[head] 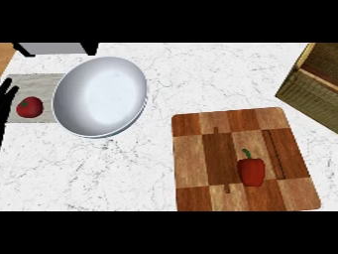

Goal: Pick the bell pepper from the cutting board and place it in the basket

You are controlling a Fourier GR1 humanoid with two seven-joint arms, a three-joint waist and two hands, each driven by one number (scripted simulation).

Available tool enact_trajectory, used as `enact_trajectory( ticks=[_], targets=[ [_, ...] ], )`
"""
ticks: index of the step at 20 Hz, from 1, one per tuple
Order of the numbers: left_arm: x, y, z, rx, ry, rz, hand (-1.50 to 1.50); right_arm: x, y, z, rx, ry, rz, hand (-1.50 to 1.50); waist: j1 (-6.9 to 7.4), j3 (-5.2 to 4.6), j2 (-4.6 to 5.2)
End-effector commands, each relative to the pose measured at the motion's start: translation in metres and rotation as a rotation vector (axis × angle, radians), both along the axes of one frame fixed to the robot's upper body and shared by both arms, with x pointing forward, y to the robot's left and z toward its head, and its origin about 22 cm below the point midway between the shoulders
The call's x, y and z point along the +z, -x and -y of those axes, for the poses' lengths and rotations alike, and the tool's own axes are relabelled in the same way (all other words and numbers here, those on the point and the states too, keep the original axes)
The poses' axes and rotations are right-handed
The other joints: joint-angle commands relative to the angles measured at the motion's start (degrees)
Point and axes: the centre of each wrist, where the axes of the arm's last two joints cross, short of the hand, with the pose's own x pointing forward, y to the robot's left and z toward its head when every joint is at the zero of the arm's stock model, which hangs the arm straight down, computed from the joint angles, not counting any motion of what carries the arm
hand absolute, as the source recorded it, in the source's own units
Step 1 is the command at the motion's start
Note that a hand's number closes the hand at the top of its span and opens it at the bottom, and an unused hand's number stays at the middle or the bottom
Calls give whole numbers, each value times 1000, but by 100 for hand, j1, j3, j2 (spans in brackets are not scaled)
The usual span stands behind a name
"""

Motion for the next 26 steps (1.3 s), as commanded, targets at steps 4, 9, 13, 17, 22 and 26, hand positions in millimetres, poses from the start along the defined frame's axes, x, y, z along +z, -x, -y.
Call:
enact_trajectory(
  ticks=[4,9,13,17,22,26],
  targets=[
    [-68,30,42,-52,72,-374,0,-5,-10,-58,353,-172,-81,150,222,-113,-39],
    [-112,61,63,-103,95,-602,0,-46,17,-147,791,-99,-185,150,289,-119,-31],
    [-110,67,71,-82,92,-623,0,-48,49,-207,639,82,-161,-150,123,-134,-131],
    [-111,74,58,-50,94,-632,0,-49,42,-181,428,369,-235,-150,29,-148,-169],
    [-114,81,53,-21,89,-635,0,20,21,-138,178,734,-234,-150,-141,-172,-235],
    [-110,77,56,-24,93,-640,0,81,31,-139,147,944,-262,-150,-123,-167,-214]
  ],
)
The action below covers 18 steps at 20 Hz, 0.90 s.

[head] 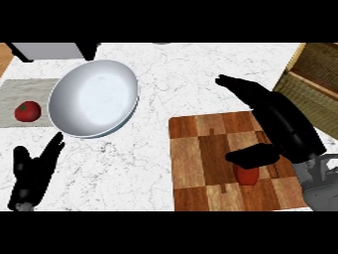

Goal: Pick the bell pepper from the cutting board and place it in the basket

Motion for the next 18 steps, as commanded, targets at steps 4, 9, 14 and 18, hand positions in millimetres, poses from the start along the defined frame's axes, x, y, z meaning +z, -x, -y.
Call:
enact_trajectory(
  ticks=[4,9,14,18],
  targets=[
    [-13,11,8,2,32,-112,0,102,18,9,-72,323,-29,-150,22,-52,69],
    [-11,15,10,23,12,-103,0,129,28,26,-17,507,-236,-150,-6,-45,64],
    [-25,26,20,11,42,-121,0,154,37,42,-18,583,-337,-150,18,-39,103],
    [-3,21,13,-15,24,-103,0,164,42,47,-28,589,-373,-150,135,-28,118]
  ],
)
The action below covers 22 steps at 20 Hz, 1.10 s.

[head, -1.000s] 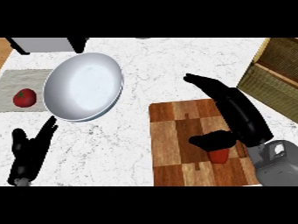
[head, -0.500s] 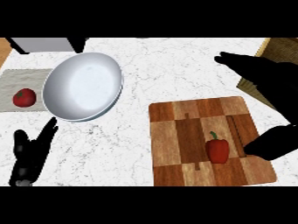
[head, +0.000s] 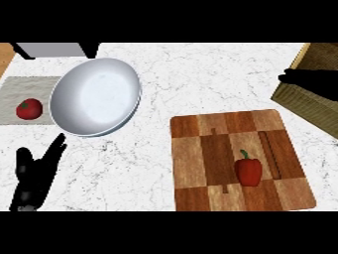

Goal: Pick the bell pepper from the cutting board and place it in the basket

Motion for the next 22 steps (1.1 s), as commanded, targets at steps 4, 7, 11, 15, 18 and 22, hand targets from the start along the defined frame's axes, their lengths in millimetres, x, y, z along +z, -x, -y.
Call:
enact_trajectory(
  ticks=[4,7,11,15,18,22],
  targets=[
    [-16,15,15,-7,25,-98,0,10,14,1,-44,50,-62,-150,79,-37,65],
    [-14,10,14,-16,46,-90,0,-1,19,-8,-50,16,-72,-150,111,-38,74],
    [-4,9,17,-26,33,-84,0,-28,22,-11,-49,-29,-62,-150,118,-29,79],
    [-20,9,19,-30,38,-104,0,-54,9,-20,-53,-27,-64,-150,146,-33,95],
    [-28,16,24,-26,46,-90,0,-88,11,-23,-49,-48,-59,-150,127,-26,99],
    [-19,19,24,1,45,-93,0,-104,21,-16,-51,34,-69,-150,99,-24,83]
  ],
)
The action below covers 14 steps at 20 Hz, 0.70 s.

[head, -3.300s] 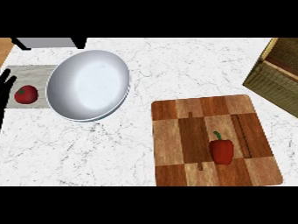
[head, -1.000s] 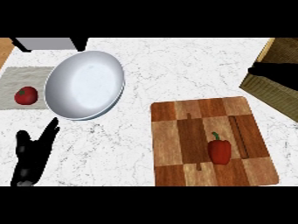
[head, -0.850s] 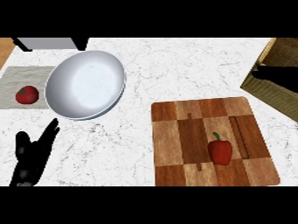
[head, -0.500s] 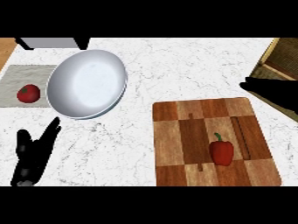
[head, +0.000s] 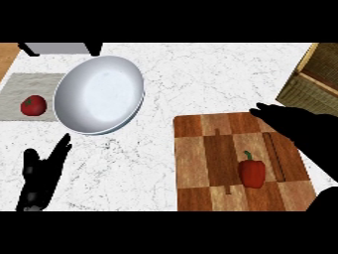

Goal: Pick the bell pepper from the cutting board and place it in the basket

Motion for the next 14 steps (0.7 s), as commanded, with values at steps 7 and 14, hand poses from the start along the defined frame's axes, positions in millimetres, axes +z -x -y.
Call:
enact_trajectory(
  ticks=[7,14],
  targets=[
    [-21,16,-3,10,43,-103,0,-62,-10,-8,-48,53,-26,-150,34,-47,39],
    [-17,11,7,-6,25,-97,0,-92,-10,6,-27,39,5,-150,-3,-44,35]
  ],
)
